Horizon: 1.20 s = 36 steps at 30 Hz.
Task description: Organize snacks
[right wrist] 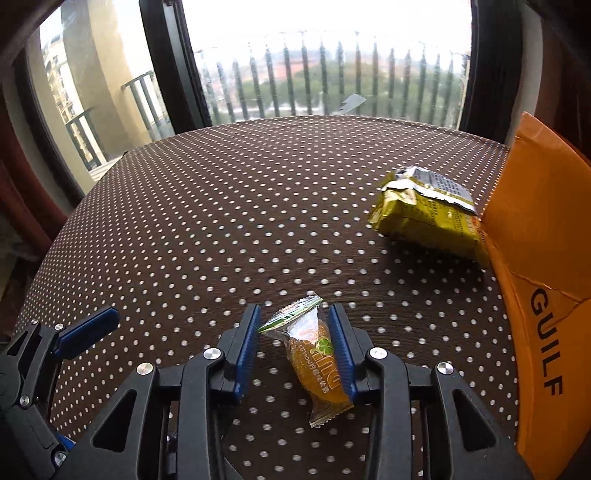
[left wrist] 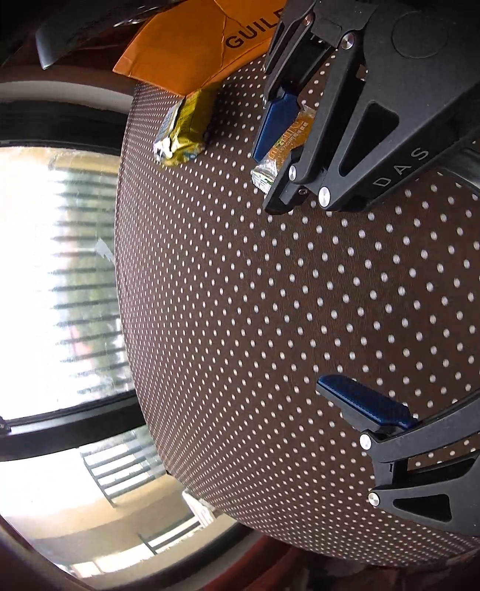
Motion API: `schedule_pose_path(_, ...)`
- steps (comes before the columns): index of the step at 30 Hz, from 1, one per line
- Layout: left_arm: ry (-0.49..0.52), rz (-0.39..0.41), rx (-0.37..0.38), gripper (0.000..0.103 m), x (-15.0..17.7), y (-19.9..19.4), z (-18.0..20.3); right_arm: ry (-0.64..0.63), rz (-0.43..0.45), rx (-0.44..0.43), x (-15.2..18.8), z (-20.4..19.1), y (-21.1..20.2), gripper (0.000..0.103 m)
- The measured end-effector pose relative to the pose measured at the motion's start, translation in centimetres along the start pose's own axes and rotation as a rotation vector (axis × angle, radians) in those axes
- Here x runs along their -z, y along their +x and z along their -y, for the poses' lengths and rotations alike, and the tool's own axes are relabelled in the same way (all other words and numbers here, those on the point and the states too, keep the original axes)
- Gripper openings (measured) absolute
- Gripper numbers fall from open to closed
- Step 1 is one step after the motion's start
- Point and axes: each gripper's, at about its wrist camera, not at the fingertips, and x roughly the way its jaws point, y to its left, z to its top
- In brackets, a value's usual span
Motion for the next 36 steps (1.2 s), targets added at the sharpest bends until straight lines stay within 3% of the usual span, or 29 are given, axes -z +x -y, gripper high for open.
schedule_pose_path(7, -0.084, -0.002, -0.036, 0.092, 0.7, -0.4, -2.3, -0.054, -0.005, -0.067, -0.1, -2.3, 0.3, 0.042)
schedule_pose_path(10, -0.101, 0.004, -0.028, 0.092, 0.8, -0.8, -2.1, -0.051, -0.015, -0.071, -0.5, -2.6, 0.6, 0.053)
schedule_pose_path(12, -0.111, 0.017, -0.022, 0.092, 1.1, -1.5, -2.2, -0.041, -0.005, -0.051, -0.7, -2.6, 0.3, 0.065)
schedule_pose_path(14, -0.117, 0.029, -0.017, 0.092, 1.1, -1.9, -2.0, -0.032, 0.009, -0.038, -0.7, -1.9, -0.4, 0.069)
schedule_pose_path(26, -0.085, 0.072, 0.028, 0.092, 1.1, -4.0, 1.6, 0.030, 0.028, 0.016, -0.1, 2.3, -3.5, 0.071)
schedule_pose_path(36, -0.042, 0.064, 0.032, 0.092, 0.0, -3.3, 5.1, 0.045, 0.047, 0.044, 0.2, 4.6, -4.1, 0.071)
